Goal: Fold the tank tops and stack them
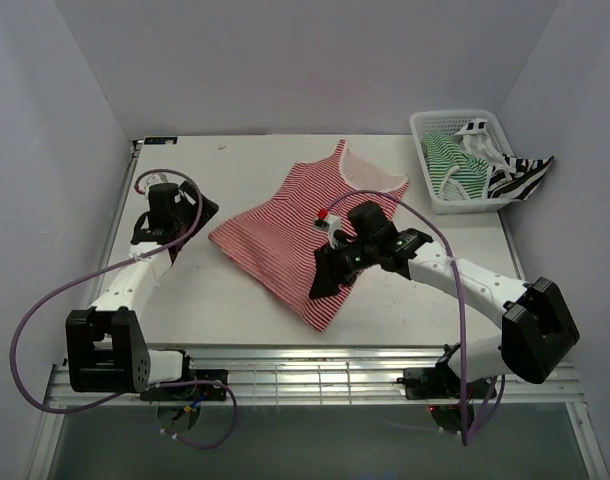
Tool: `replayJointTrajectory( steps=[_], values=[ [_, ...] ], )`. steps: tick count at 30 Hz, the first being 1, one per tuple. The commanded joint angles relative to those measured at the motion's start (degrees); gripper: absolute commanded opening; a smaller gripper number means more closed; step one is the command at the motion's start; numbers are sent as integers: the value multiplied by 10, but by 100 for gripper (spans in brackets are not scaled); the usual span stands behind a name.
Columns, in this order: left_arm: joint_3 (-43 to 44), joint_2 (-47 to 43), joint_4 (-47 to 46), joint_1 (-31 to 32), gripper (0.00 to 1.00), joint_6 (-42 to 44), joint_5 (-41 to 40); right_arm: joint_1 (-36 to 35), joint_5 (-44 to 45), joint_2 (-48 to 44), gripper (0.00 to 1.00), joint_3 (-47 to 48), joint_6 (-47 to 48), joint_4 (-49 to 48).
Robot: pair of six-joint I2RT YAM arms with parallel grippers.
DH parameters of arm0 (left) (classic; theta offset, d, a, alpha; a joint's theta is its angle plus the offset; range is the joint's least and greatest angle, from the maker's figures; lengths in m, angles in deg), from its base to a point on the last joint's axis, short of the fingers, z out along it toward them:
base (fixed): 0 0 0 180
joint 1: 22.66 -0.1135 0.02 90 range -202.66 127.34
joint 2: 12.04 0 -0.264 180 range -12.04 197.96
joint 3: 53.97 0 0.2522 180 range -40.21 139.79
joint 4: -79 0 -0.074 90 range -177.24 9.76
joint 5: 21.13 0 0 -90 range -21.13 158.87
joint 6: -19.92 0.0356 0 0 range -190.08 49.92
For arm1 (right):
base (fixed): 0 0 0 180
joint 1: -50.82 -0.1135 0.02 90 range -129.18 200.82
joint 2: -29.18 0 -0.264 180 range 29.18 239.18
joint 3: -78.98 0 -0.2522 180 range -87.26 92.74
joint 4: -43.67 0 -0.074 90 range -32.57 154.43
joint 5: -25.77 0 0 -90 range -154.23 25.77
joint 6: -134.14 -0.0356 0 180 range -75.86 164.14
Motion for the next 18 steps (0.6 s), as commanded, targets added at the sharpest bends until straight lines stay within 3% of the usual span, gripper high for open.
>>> replayJointTrajectory(
  steps=[1,3,9,13,18],
  values=[
    [44,-29,74,-17,98,17,-109,-15,25,-18,76,39,-20,-6],
    [70,-22,99,-17,98,14,-114,-15,58,-12,93,58,-5,14],
    [86,-17,100,-17,98,9,-15,12,118,2,90,119,-3,48],
    [44,-3,71,-16,98,-15,118,101,144,41,90,137,-16,45],
    [-37,26,28,34,98,-43,167,155,201,175,90,250,26,48]
  ],
)
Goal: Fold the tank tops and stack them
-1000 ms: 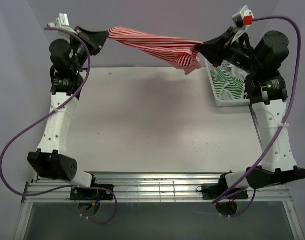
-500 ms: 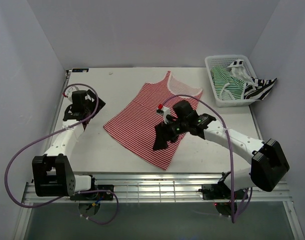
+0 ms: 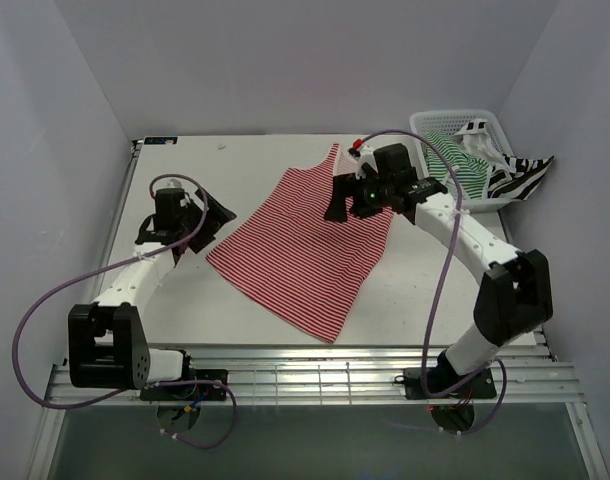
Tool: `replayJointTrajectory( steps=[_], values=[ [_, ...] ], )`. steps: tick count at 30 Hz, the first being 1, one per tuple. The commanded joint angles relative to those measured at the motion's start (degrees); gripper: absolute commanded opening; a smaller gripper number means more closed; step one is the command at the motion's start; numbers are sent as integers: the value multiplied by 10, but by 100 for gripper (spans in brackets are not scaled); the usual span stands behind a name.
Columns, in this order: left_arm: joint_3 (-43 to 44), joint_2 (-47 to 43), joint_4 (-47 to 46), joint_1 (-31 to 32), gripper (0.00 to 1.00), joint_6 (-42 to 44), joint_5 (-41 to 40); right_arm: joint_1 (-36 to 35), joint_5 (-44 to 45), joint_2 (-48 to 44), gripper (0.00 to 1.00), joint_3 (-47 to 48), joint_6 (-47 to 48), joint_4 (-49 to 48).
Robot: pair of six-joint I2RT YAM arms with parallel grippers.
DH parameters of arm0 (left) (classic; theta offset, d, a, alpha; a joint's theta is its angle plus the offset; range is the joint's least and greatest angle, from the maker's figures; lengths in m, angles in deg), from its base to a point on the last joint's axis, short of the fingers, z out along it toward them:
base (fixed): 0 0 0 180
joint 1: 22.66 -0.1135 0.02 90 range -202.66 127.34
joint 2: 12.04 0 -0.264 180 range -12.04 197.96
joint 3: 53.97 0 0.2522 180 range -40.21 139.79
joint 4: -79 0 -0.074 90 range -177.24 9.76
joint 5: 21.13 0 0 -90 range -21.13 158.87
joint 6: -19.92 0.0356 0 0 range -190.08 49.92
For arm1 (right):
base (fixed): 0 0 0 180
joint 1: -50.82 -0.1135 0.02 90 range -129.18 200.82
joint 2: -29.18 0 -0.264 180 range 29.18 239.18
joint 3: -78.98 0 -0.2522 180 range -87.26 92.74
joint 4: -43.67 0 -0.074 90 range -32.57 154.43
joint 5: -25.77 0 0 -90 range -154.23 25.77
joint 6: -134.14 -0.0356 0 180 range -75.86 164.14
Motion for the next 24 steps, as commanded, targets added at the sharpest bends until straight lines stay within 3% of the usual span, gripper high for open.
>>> replayJointTrajectory(
  steps=[1,6,9,16,20,24],
  values=[
    [-40,27,-17,43,98,-21,64,29,47,88,90,84,35,-2],
    [-48,82,-11,75,98,-26,33,44,75,257,90,225,45,21],
    [-41,116,-7,74,98,-27,13,48,80,303,90,232,36,39],
    [9,188,1,74,98,-12,-5,49,72,255,90,38,-15,-35],
    [58,244,1,74,98,-1,-16,49,57,162,90,-163,-72,-125],
    [113,275,18,74,98,31,-16,29,82,72,90,-299,-119,-146]
  ],
)
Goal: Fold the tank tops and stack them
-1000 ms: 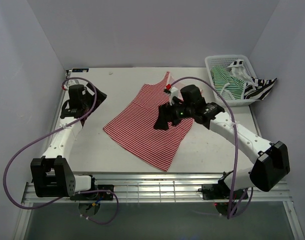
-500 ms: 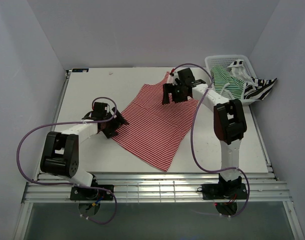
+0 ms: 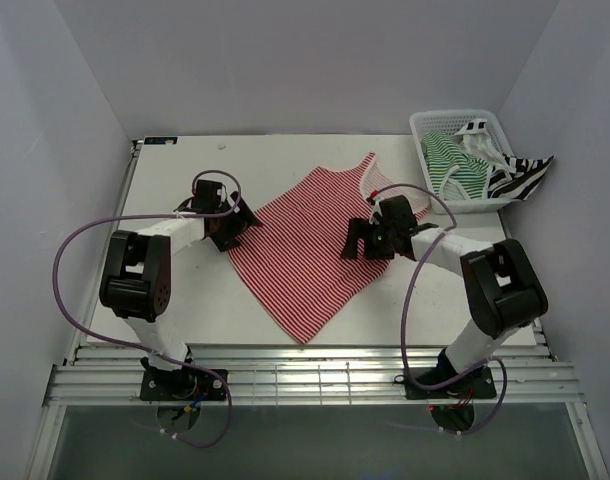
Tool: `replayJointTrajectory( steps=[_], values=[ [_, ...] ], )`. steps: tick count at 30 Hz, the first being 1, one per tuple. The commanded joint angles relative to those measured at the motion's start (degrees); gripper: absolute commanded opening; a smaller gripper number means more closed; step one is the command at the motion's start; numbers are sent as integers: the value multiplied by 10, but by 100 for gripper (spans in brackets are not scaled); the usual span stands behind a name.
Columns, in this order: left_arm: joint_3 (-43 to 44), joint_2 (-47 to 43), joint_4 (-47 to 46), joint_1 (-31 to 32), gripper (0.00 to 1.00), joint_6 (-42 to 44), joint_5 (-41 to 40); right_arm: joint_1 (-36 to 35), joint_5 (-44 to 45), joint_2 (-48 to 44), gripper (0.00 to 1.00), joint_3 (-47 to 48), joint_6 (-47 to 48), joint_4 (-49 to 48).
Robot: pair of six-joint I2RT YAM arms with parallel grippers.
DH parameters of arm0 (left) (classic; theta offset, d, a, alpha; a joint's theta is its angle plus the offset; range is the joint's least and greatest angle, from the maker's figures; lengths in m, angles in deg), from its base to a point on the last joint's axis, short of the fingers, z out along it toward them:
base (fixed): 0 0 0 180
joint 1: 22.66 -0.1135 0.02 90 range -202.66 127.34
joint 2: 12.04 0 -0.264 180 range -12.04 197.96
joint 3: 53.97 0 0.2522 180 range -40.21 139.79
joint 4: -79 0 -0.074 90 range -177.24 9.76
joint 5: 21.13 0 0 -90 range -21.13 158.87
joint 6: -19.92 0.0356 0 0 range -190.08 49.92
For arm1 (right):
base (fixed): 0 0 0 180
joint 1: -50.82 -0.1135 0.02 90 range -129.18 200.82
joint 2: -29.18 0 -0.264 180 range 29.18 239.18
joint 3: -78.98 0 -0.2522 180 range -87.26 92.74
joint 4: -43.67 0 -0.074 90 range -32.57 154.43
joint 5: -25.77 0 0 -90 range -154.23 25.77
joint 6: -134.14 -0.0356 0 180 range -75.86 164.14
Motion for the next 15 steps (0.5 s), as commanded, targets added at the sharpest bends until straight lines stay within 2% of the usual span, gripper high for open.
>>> replayJointTrajectory(
  steps=[1,4,8,11,12,15],
  values=[
    [37,28,18,-1,98,44,-26,-24,21,-55,90,-116,-74,33],
    [70,17,35,0,98,65,-30,-58,33,-120,90,-182,-110,39],
    [70,-31,38,0,98,70,-29,-89,41,-190,90,-193,-133,61],
    [83,-58,66,-1,98,87,-73,-89,65,-231,90,-121,-110,101],
    [88,-62,91,-1,98,90,-111,-89,86,-235,90,-96,-81,109],
    [107,-71,138,-3,98,92,-189,-70,118,-213,90,12,-24,135]
  ],
)
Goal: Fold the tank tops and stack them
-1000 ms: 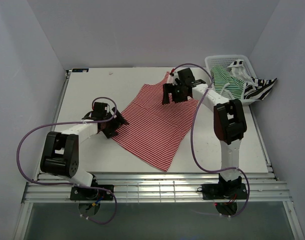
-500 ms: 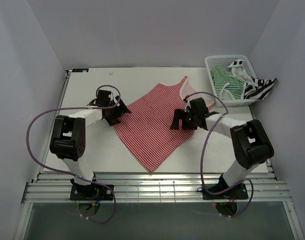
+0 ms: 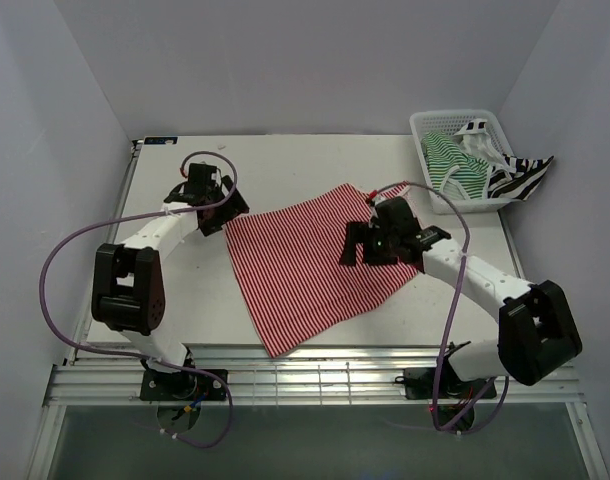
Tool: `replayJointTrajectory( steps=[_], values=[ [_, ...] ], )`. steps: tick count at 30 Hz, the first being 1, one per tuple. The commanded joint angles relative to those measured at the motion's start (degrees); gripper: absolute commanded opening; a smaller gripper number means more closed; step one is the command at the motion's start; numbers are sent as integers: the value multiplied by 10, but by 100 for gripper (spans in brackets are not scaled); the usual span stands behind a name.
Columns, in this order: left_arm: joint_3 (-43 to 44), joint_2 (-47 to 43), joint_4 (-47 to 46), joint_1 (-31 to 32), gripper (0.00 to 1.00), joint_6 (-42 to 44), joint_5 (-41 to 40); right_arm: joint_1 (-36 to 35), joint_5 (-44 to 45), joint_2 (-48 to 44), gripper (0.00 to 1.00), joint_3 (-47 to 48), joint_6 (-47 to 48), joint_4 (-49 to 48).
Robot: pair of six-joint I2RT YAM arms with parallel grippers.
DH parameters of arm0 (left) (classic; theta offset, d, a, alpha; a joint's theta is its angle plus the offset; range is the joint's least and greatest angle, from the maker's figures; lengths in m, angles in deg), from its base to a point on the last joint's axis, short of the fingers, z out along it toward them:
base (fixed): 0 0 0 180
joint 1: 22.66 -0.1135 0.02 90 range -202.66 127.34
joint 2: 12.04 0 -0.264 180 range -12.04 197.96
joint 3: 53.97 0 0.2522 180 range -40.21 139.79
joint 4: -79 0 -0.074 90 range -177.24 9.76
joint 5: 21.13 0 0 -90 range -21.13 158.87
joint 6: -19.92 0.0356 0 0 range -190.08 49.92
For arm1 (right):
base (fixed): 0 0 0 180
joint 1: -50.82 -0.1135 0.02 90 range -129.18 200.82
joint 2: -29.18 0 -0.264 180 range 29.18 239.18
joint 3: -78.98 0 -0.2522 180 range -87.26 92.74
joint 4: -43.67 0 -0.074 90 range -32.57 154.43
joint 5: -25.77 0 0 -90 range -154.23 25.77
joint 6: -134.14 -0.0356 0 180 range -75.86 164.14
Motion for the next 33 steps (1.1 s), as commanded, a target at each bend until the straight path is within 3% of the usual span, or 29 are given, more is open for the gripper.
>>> replayJointTrajectory(
  steps=[1,4,8,16,19,28,33],
  values=[
    [33,-36,60,-9,98,16,-99,24,46,27,90,163,70,25],
    [44,-21,71,-18,98,17,-91,52,40,110,90,252,123,48],
    [53,8,61,-20,98,28,-83,75,21,229,90,439,197,56],
    [62,78,26,-29,98,30,-37,101,13,506,90,793,308,194],
    [66,99,18,-29,97,31,-19,110,19,539,90,821,323,189],
    [62,140,-12,-29,88,28,7,129,-28,592,92,786,324,129],
    [64,162,-27,-30,69,33,32,132,-23,628,95,799,320,119]
  ],
)
